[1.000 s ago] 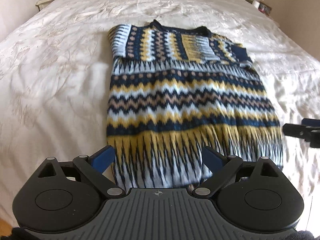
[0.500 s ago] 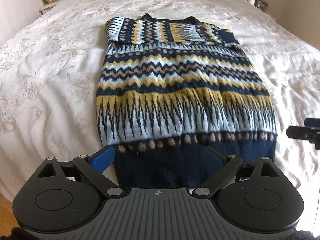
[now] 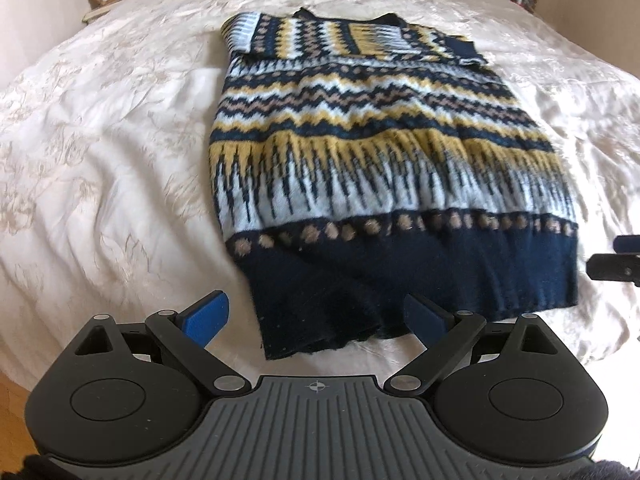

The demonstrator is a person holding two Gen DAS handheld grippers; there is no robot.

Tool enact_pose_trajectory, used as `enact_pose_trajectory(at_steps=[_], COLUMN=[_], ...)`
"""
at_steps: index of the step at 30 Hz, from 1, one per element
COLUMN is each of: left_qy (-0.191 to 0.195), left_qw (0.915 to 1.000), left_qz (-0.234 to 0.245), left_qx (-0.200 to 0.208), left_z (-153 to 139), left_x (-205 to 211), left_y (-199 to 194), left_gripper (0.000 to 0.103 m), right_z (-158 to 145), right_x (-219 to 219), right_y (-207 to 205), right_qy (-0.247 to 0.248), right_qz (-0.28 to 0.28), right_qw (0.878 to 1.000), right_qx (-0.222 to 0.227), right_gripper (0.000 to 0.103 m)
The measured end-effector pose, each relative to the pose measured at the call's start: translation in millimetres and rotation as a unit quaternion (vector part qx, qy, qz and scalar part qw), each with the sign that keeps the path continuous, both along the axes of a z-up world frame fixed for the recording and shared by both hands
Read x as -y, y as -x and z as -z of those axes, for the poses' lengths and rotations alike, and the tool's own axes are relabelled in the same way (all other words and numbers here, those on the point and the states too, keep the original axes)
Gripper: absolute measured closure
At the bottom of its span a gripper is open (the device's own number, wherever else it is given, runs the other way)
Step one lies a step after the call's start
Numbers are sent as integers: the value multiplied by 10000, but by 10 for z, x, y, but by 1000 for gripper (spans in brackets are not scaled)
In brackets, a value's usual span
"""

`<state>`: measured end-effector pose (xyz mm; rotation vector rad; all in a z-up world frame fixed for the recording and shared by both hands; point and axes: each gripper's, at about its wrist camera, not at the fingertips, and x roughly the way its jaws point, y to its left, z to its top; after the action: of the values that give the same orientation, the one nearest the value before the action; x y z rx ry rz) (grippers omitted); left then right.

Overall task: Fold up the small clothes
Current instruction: 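Move both open tools back over the sweater toward its navy ribbed hem, then close both tools on the navy ribbed hem of the sweater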

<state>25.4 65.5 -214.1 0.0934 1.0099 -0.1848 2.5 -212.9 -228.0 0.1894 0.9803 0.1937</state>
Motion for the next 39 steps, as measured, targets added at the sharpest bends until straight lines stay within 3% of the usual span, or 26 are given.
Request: enact_pose_trajectory(at_steps=[7,16,27,39], left_qy=[34,45,473,288], left_qw=[10000,9996,9981,9992], left_qz=[77,163,-59,-226], left_qx=[8,-211,-399,-138], left_z=[174,426,622,645], left_x=[5,11,-107,-40], left_y=[-103,-238,-345,-310], left_gripper=[8,8,1,1], right_z=[181,472,634,674], right_x=[90,28,35,117], right_y=[-74,-192,-315,-302], right_qy=[-334,-416,-845,-1052], right_qz=[70,53,213,222], right_qw=[9994,9975,9950,9932], right_qx=[-99,-568,-487,-457], right_gripper=[1,1,0,0])
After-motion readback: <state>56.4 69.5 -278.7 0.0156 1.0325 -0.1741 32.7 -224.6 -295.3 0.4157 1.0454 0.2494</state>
